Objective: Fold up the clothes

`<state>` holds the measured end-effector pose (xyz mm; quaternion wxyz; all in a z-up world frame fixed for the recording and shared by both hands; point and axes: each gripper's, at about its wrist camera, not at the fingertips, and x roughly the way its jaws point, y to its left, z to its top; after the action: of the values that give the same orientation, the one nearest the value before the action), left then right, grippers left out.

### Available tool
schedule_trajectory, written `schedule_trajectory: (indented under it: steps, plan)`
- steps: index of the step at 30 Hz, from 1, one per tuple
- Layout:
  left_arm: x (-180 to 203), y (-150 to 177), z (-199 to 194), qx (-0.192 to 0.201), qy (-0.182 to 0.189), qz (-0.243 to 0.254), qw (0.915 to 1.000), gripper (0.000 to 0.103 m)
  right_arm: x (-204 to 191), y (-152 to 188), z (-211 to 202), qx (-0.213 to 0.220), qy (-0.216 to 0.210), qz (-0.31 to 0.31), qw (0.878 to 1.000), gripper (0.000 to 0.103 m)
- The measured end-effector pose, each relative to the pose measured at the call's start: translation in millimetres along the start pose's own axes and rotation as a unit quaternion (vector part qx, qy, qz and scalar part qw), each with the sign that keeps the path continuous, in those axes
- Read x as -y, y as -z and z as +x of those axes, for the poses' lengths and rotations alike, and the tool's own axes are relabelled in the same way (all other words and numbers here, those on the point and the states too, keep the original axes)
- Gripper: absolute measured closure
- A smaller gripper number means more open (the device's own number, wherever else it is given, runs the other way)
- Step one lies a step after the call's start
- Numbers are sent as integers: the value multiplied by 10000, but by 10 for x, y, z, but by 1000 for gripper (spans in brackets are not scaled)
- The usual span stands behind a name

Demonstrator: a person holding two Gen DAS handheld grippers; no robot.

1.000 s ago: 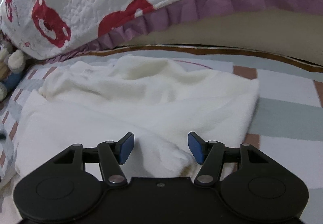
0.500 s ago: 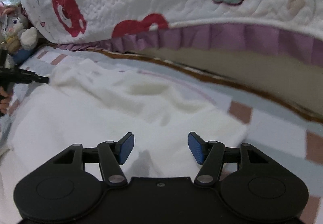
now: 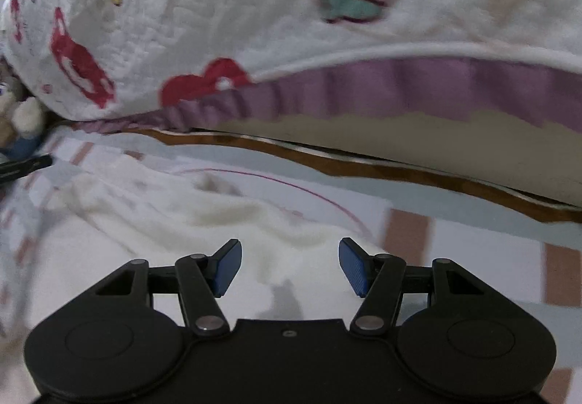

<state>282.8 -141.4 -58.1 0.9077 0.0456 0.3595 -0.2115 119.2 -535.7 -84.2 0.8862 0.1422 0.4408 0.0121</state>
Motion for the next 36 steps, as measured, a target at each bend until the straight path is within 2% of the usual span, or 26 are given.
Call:
schedule_trajectory:
  steps: [1, 3, 6, 8, 10, 12, 15, 16, 17, 18, 19, 22, 23, 25, 26, 27, 28, 29, 31, 32, 33, 34, 36]
  plan:
    - [64, -42, 96, -165, 201, -22, 9997, 42, -54, -86, 41, -87, -146, 31, 9999, 38]
    - [122, -55, 391, -776, 410, -297, 9957, 40, -156, -259, 183, -351, -594, 156, 9975, 38]
    - [205, -74, 810, -1596, 696, -645, 9826, 40, -253, -437, 438, -546, -954, 371, 9932, 37]
    - [222, -77, 925, -1549, 702, -469, 9843, 39, -267, -507, 614, -646, -888, 457, 9929, 37]
    - [187, -46, 1026, -1668, 796, -555, 9812, 36, -256, -544, 747, -695, -790, 537, 9930, 37]
    - [96, 30, 1088, -1730, 1173, -955, 9732, 34, -216, -537, 835, -639, -863, 670, 9920, 37]
    - [-49, 177, 1118, -1687, 1760, -1693, 9549, 32, -210, -447, 889, -474, -1172, 813, 9886, 37]
    - [-30, 206, 1089, -1604, 1893, -1734, 9531, 33, -221, -412, 905, -441, -1235, 811, 9880, 37]
    - [4, 229, 1083, -1586, 1968, -1618, 9539, 41, -222, -396, 927, -436, -1247, 799, 9880, 37]
    - [64, 227, 1076, -1589, 1834, -1383, 9602, 51, -222, -371, 961, -466, -1215, 783, 9884, 37]
    - [124, 226, 1068, -1591, 1698, -1146, 9658, 68, -218, -348, 1008, -523, -1125, 750, 9894, 37]
    - [298, 191, 988, -1466, 1413, -617, 9771, 78, -226, -305, 1167, -873, -951, 623, 9897, 36]
    - [356, 176, 954, -1409, 1331, -460, 9800, 83, -267, -302, 1214, -1030, -888, 411, 9899, 37]
    - [470, 146, 884, -1234, 1222, -125, 9847, 90, -367, -274, 1176, -886, -838, -105, 9925, 37]
    - [521, 121, 817, -1047, 1172, 62, 9875, 91, -433, -262, 1157, -844, -850, -363, 9921, 44]
    - [570, 90, 747, -824, 1126, 242, 9899, 92, -499, -249, 1138, -800, -863, -621, 9911, 77]
    - [612, 46, 663, -501, 1091, 405, 9919, 92, -558, -240, 1108, -719, -865, -861, 9899, 95]
    - [660, 6, 592, -214, 1002, 591, 9930, 92, -573, -250, 1018, -438, -813, -1003, 9907, 95]
    - [800, -42, 541, 111, 514, 1132, 9922, 92, -601, -278, 862, 126, -695, -1213, 9901, 97]
    - [889, -38, 571, 130, 302, 1432, 9892, 92, -616, -293, 820, 341, -641, -1299, 9889, 97]
    - [940, -23, 618, 114, 250, 1549, 9875, 92, -632, -306, 788, 526, -578, -1390, 9872, 97]
    - [982, -9, 680, 81, 189, 1630, 9864, 91, -660, -308, 820, 531, -462, -1520, 9859, 97]
    - [994, 34, 861, -101, 26, 1483, 9889, 89, -681, -315, 968, 307, -248, -1654, 9854, 97]
